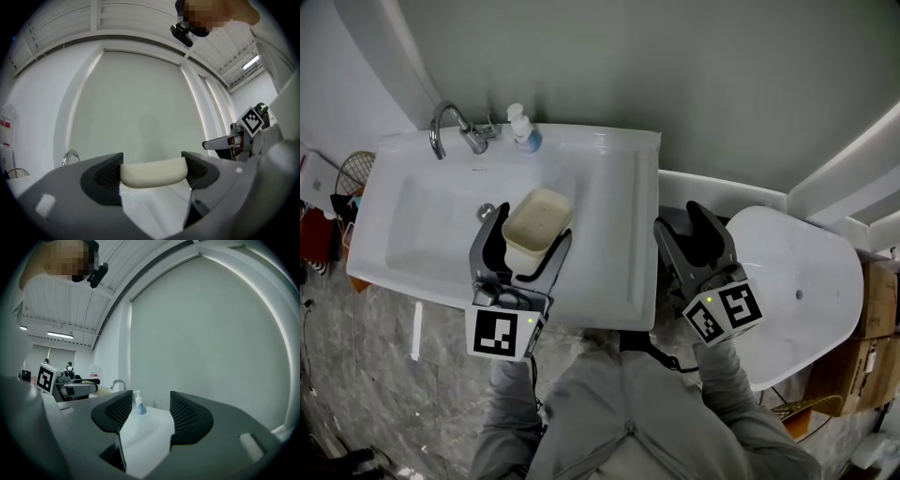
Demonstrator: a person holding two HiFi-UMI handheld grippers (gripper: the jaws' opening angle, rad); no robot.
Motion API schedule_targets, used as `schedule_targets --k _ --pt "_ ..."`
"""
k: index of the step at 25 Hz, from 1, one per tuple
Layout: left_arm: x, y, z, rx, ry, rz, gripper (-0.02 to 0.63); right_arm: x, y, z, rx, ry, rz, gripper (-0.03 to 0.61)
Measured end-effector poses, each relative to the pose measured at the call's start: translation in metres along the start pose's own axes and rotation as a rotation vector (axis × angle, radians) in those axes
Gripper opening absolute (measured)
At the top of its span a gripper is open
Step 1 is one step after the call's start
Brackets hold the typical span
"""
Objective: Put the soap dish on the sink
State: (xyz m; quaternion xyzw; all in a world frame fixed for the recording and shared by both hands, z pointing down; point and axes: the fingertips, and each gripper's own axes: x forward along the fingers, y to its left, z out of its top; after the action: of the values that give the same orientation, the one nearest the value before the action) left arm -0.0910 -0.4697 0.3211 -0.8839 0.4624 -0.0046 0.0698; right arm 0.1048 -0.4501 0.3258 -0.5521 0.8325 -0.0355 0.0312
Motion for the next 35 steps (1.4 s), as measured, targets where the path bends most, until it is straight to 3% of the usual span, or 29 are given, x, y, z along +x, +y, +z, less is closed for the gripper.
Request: schedule_targets --k 5,15,30,35 --pt "0.046 0.008 -0.027 -0.006 0.001 -0.004 0.439 0.028 -0.021 -0.009 -0.003 0.032 0.022 0.233" --pt "0.128 0.008 -0.106 -0.019 0.125 -0.033 0.439 0.064 -0.063 -0.035 0.020 0.105 0.033 0.232" --pt "0.196 0.020 -0.191 -0.033 0.264 -0.034 0.439 0.106 -0.105 -0.075 0.067 0.171 0.025 0.232" --pt "0.213 0.024 -0.211 -0.040 0.275 -0.028 0.439 0.111 -0.116 -0.085 0.060 0.187 0.009 0.232"
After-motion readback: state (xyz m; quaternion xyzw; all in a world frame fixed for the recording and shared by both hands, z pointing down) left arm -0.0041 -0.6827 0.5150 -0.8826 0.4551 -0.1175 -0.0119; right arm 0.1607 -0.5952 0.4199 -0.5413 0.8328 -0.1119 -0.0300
